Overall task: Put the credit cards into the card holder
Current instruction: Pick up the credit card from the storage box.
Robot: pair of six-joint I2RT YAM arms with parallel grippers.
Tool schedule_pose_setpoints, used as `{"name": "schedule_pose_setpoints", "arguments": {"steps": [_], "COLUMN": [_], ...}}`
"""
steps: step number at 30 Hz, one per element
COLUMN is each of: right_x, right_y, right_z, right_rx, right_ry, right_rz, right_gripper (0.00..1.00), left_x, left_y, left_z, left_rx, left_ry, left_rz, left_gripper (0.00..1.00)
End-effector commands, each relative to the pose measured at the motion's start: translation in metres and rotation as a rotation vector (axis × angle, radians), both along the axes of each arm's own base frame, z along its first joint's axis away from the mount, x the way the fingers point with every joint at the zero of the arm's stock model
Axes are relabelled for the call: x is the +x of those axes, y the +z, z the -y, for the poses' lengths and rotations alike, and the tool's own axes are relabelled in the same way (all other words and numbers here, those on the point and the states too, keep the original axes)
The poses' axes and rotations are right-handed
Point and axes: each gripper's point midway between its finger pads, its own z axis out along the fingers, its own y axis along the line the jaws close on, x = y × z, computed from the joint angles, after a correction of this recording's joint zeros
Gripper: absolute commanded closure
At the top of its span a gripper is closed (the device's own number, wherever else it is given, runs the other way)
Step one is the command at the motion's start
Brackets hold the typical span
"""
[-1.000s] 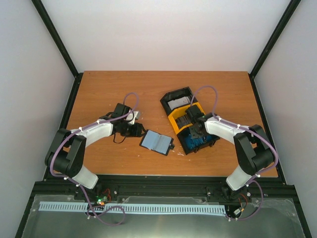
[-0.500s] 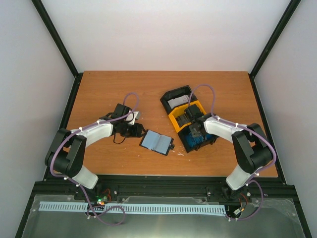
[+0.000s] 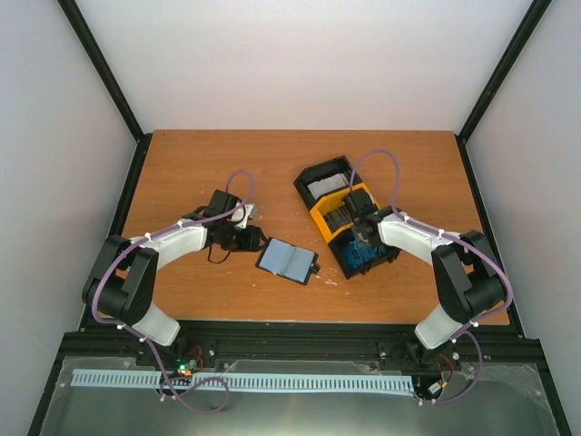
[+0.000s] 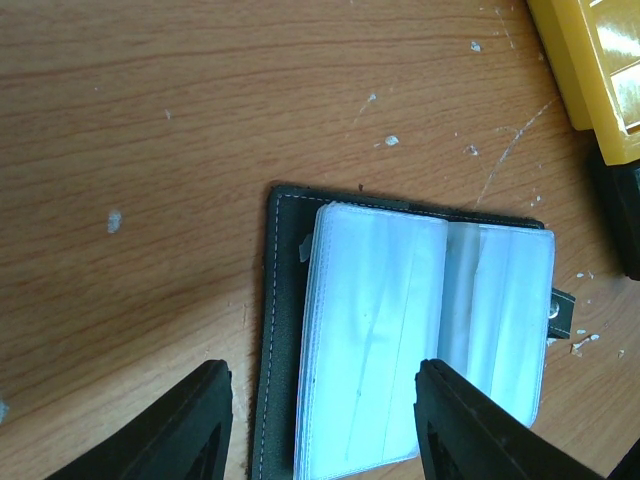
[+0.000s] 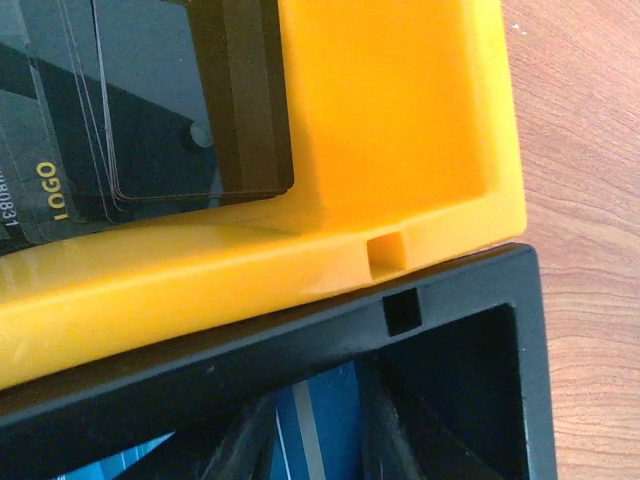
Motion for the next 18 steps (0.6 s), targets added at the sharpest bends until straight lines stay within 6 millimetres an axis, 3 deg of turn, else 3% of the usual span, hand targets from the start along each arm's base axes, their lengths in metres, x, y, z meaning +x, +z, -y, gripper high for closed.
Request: {"name": "schedule_pose_setpoints", "arguments": {"steps": [1, 18], "right_x": [0.004, -0.004], "right_y": [0.010, 0.004], "right_z": [0.010, 0.035], "right_rx": [-0.025, -0.168], "right_ry": [-0.023, -0.040], "right_rz": [0.042, 0.035], "right_gripper": [0.75, 0.82], "left_x": [0.007, 0.008], "left_y": [0.000, 0.001], "left_z": [0.001, 0.001], "left_rx": [-0.010, -0.009], "left_ry": [0.015, 0.015], "left_rz": [0.008, 0.009], "left_gripper": [0.49, 0.49]}}
